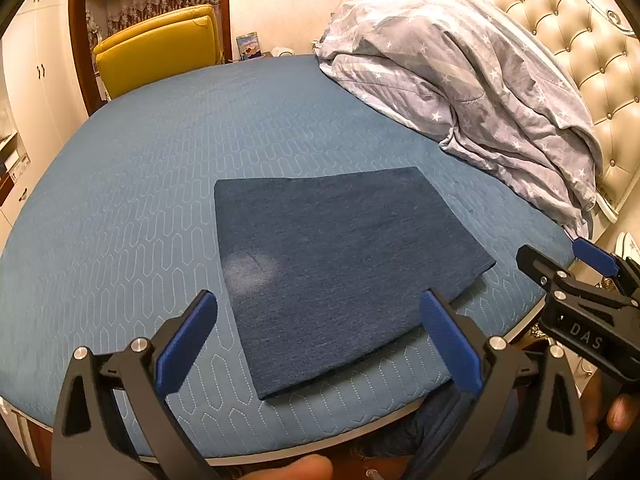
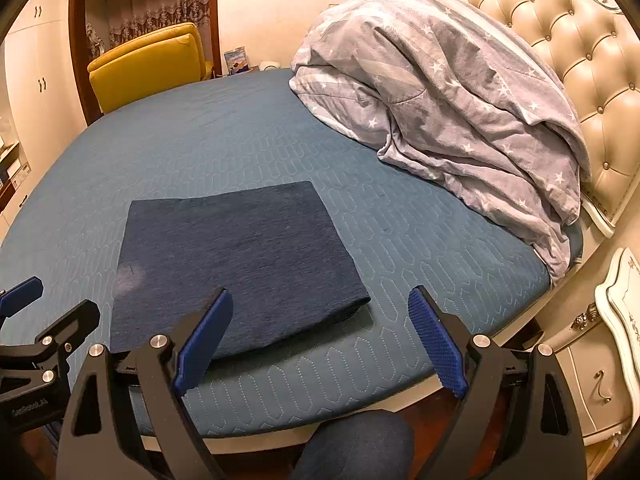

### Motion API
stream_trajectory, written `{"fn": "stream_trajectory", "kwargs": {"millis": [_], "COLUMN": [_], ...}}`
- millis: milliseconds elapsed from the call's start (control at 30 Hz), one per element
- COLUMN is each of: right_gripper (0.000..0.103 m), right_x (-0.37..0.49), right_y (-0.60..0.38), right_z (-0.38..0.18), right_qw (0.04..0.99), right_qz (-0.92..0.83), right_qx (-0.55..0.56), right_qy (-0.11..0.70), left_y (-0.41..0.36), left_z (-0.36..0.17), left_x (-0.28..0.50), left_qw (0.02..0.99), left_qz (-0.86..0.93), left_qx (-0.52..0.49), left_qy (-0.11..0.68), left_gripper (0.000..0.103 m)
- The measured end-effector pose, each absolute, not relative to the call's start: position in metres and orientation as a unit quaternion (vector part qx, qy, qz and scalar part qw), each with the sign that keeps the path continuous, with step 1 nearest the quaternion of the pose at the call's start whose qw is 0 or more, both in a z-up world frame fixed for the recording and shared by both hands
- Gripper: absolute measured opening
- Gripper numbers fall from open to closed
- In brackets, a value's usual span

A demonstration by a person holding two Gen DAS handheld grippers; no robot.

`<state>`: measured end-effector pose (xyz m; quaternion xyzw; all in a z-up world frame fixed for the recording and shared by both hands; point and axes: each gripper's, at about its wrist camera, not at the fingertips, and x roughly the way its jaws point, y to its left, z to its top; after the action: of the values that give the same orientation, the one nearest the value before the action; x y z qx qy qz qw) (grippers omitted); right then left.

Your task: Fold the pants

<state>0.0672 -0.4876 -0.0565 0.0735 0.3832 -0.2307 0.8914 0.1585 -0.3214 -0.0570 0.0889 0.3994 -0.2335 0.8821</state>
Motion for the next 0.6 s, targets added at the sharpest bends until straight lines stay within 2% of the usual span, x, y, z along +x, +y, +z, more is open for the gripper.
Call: {"fn": "stream_trajectory", "kwargs": {"millis": [600], "right_gripper": [0.086], "right_x": [0.0679], "right_y": [-0.4882], "right_z": [-0.0607], "right_qw": [0.891], "right_qz": [-0.228], "right_qx": [0.076], "right_qy": [0.385], "left_y": [-0.3256], "left_z": [-0.0582], "left_x": [0.1581], "left_qw": [0.882], "left_qz": [-0.234], "left_qx": [0.089], "left_qy": [0.4], "left_gripper": [0.101]}}
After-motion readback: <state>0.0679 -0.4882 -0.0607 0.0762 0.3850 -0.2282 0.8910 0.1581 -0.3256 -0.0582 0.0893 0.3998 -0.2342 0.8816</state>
